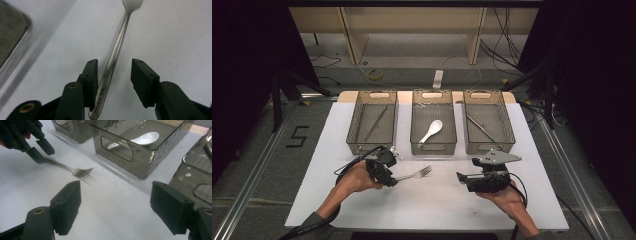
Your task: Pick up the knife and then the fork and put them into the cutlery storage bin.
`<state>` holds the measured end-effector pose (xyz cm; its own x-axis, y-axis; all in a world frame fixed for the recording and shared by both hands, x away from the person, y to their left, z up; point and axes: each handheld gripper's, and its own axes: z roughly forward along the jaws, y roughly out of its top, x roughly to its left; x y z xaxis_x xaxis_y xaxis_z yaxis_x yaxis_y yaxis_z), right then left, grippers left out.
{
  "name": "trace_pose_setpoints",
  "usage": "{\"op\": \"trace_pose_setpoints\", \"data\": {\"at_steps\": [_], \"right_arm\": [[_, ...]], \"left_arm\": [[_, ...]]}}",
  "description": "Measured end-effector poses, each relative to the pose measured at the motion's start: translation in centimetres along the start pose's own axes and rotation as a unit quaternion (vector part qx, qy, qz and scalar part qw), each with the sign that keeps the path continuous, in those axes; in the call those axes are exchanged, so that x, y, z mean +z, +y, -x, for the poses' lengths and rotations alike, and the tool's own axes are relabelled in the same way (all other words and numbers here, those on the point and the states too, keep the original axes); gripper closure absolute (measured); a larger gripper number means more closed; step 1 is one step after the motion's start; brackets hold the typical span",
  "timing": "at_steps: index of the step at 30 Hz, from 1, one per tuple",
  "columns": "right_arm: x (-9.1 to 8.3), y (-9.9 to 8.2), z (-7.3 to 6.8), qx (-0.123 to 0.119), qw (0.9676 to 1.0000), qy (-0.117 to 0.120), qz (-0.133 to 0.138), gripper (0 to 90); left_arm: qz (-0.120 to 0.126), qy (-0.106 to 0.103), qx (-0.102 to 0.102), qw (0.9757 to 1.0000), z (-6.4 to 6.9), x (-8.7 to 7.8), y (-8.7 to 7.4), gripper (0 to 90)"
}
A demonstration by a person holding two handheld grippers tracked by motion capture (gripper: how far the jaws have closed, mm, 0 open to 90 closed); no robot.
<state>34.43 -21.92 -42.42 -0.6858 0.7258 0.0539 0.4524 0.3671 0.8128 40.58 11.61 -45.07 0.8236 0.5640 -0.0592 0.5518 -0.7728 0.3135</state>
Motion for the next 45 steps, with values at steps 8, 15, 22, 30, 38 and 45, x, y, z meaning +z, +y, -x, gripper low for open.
{"op": "trace_pose_setpoints", "data": {"at_steps": [8, 15, 22, 30, 38, 45], "right_arm": [[-0.1, -0.2, -0.3, -0.005, 1.0, 0.001, -0.005, 26.0], [0.0, -0.3, -0.5, -0.006, 0.9999, 0.007, -0.009, 26.0], [0.0, -0.3, -0.6, -0.006, 0.9999, 0.009, -0.009, 26.1], [0.0, -0.3, -0.5, -0.006, 0.9999, 0.008, -0.01, 26.2], [0.0, -0.3, -0.5, -0.005, 0.9999, 0.009, -0.01, 26.6], [0.0, -0.3, -0.5, -0.006, 0.9999, 0.01, -0.009, 26.7]], "left_arm": [[-0.019, -0.002, 0.01, 0.9998, 0.2, 0.7, 0.6, 64.5], [-0.019, 0.002, 0.008, 0.9998, 0.1, 1.1, 1.0, 66.3], [-0.033, 0.009, 0.017, 0.9993, 0.0, 1.5, 1.2, 68.8], [-0.034, 0.01, 0.028, 0.999, 0.0, 1.5, 1.2, 73.7], [-0.032, 0.009, 0.045, 0.9984, 0.2, 1.5, 1.2, 78.9], [-0.02, 0.008, 0.038, 0.9991, 0.2, 1.5, 1.1, 81.2]]}}
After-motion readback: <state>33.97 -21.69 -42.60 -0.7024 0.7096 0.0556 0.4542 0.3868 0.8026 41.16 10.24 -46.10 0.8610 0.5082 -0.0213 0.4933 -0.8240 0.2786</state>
